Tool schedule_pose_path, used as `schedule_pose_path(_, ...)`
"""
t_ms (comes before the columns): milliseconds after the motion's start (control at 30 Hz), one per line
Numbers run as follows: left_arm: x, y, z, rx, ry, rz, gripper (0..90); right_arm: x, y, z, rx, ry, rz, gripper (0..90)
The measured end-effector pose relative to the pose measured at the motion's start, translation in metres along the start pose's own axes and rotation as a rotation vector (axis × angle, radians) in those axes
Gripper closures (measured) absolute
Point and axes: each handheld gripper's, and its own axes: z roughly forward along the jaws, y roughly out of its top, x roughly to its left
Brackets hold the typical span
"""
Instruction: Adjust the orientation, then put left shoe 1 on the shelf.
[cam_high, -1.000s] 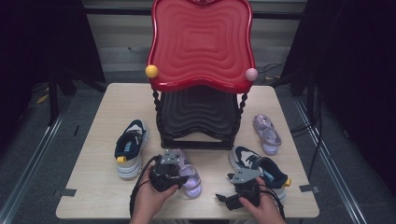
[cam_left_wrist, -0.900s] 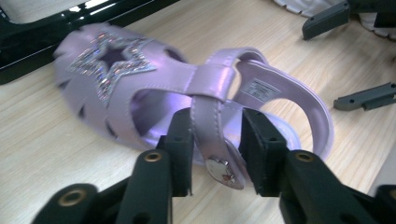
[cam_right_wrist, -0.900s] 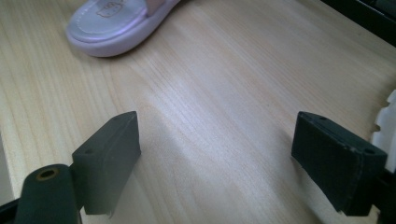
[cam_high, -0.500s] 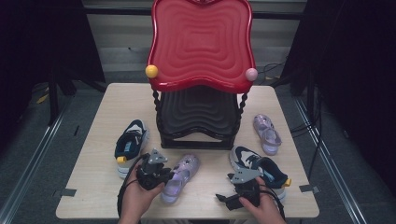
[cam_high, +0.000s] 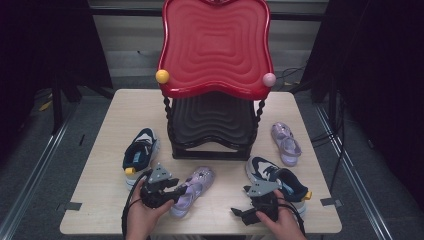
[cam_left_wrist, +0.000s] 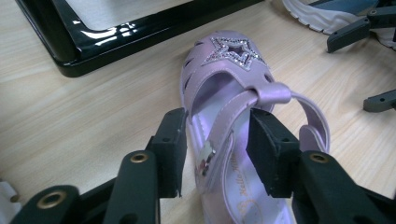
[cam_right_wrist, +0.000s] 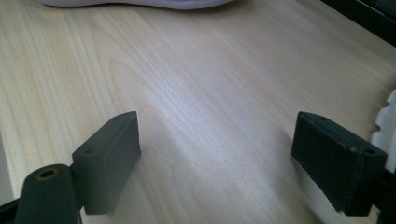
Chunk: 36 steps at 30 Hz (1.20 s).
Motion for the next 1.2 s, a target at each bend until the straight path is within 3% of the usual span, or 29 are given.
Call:
schedule_pose_path(167, 0.000, -0.010, 0.005, -0.026, 0.011, -0.020, 56.5, 0.000, 0.000, 0.000, 0.000, 0.000, 0.000, 14.8)
schedule_pose_path(467, -0.004, -0.014, 0.015, -0.048, 0.034, -0.019, 56.5, 0.000, 0.000, 0.000, -0.001, 0.000, 0.000, 14.8)
schedule_pose_path(633, -0.001, -0.016, 0.016, -0.066, 0.052, -0.049, 58.2, 0.000, 0.000, 0.000, -0.001, 0.000, 0.000, 14.8)
schedule_pose_path(1200, 0.001, -0.019, 0.020, -0.104, 0.032, -0.072, 70.4, 0.000, 0.000, 0.000, 0.000, 0.002, 0.000, 14.8)
